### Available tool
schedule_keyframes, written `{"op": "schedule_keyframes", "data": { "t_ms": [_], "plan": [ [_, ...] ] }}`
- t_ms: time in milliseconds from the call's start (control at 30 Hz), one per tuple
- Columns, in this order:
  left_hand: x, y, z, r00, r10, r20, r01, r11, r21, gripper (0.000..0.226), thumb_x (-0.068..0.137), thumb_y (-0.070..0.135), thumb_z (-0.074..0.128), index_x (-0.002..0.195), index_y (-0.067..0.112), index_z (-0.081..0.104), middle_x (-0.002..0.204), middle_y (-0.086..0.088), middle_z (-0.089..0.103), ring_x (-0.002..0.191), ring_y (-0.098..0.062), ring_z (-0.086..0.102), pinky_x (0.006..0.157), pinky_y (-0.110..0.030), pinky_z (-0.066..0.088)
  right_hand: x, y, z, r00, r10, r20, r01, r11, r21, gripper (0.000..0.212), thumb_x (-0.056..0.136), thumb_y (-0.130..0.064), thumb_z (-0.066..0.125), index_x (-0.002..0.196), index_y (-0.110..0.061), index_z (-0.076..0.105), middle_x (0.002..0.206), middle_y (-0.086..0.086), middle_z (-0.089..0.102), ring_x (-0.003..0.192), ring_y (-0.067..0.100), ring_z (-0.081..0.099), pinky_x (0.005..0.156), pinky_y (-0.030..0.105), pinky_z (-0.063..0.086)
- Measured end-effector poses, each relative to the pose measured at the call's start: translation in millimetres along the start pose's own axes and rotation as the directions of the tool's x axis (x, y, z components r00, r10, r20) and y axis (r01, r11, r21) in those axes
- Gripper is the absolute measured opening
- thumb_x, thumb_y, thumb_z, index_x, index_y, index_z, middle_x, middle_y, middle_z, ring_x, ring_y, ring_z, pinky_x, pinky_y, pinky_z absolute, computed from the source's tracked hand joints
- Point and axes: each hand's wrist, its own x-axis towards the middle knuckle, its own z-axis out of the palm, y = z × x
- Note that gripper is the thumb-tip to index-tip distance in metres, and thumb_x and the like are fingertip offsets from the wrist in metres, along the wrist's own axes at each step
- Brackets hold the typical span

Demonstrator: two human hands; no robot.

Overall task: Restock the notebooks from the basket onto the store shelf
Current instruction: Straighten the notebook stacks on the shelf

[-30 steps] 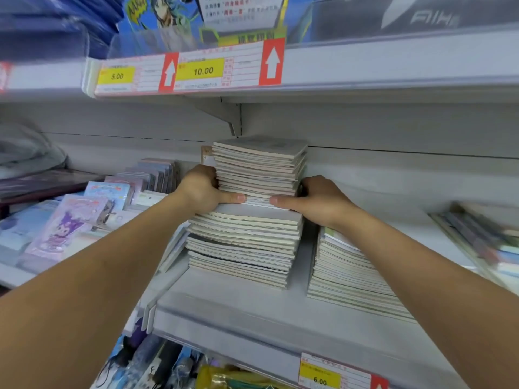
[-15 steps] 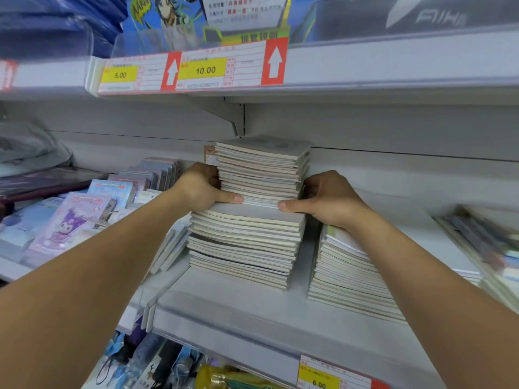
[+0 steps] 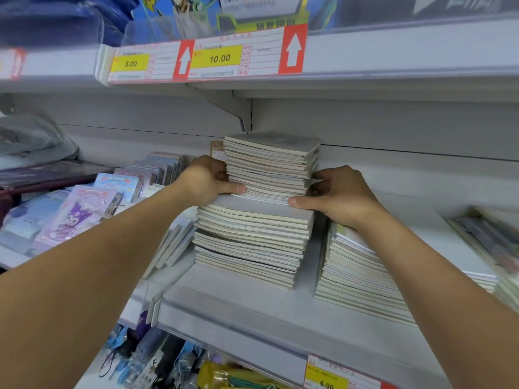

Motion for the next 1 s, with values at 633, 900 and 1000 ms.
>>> {"op": "schedule_keyframes", "data": {
  "t_ms": [633, 900, 1000],
  "plan": [
    [-16.3, -2.9, 8.6, 0.994, 0.104, -0.043, -0.105, 0.994, -0.024, 0.027, 0.08, 0.018, 0.076, 0.106, 0.02, 0.068, 0.101, 0.014, 0.068, 0.091, 0.004, 0.063, 0.089, -0.009, 0.047, -5.0, -2.8, 2.5, 1.0, -0.018, 0.019, 0.017, 0.998, 0.068, 0.042, 0.07, -0.053, 0.081, 0.091, -0.016, 0.079, 0.085, -0.006, 0.078, 0.08, 0.011, 0.074, 0.087, 0.041, 0.059],
    [-13.9, -11.2, 12.4, 0.981, 0.093, -0.17, -0.07, 0.988, 0.137, 0.06, 0.076, 0.069, 0.06, 0.104, 0.018, 0.074, 0.108, 0.001, 0.074, 0.104, -0.02, 0.065, 0.099, -0.04, 0.049, -4.7, 4.8, -7.4, 0.986, 0.013, 0.164, -0.059, 0.959, 0.276, 0.036, 0.082, -0.028, 0.079, 0.111, -0.008, 0.074, 0.108, 0.008, 0.075, 0.105, 0.021, 0.07, 0.105, 0.036, 0.049],
    [-14.8, -12.1, 11.3, 0.981, 0.085, -0.177, -0.062, 0.989, 0.131, 0.087, 0.06, 0.088, 0.055, 0.097, 0.012, 0.074, 0.1, -0.005, 0.075, 0.099, -0.023, 0.067, 0.098, -0.042, 0.05, -5.6, 6.3, -8.5, 0.98, 0.008, 0.199, -0.07, 0.95, 0.305, 0.032, 0.083, -0.028, 0.078, 0.111, -0.014, 0.074, 0.108, 0.001, 0.076, 0.106, 0.015, 0.07, 0.102, 0.028, 0.049]
  ]
}}
